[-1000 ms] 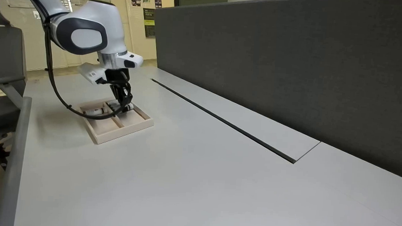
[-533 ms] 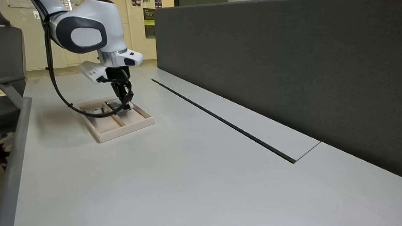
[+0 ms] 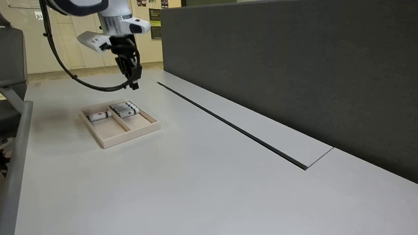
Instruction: Pick up the bottle from the table and place it on the top part of the tray
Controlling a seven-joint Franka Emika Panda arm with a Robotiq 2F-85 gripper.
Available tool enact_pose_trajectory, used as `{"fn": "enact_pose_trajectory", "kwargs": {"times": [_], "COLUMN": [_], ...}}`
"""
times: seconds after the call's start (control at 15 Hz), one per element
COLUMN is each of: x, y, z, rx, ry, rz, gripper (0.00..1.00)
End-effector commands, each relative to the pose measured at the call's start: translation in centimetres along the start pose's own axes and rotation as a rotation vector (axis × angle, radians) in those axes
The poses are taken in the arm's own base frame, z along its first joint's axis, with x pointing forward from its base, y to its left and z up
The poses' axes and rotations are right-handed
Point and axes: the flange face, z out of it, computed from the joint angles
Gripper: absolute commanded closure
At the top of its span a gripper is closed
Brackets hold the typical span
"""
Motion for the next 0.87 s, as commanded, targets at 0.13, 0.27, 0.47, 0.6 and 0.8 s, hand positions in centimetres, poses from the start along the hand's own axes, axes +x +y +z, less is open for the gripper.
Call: {"fn": "enact_pose_trajectory", "kwargs": {"times": [0.13, 0.27, 0.47, 0.6, 0.8], "x": [0.2, 0.2, 0.2, 0.0, 0.0], "y": [0.4, 0.6, 1.0, 0.8, 0.8], "z": [-7.2, -8.8, -10.5, -9.7, -9.7], "rx": [-0.012, -0.022, -0.027, -0.02, -0.02], "ry": [-0.07, -0.097, -0.139, -0.129, -0.132], "rz": [-0.004, 0.0, 0.004, -0.006, -0.006], "gripper": [0.34, 0.2, 0.02, 0.0, 0.0]}}
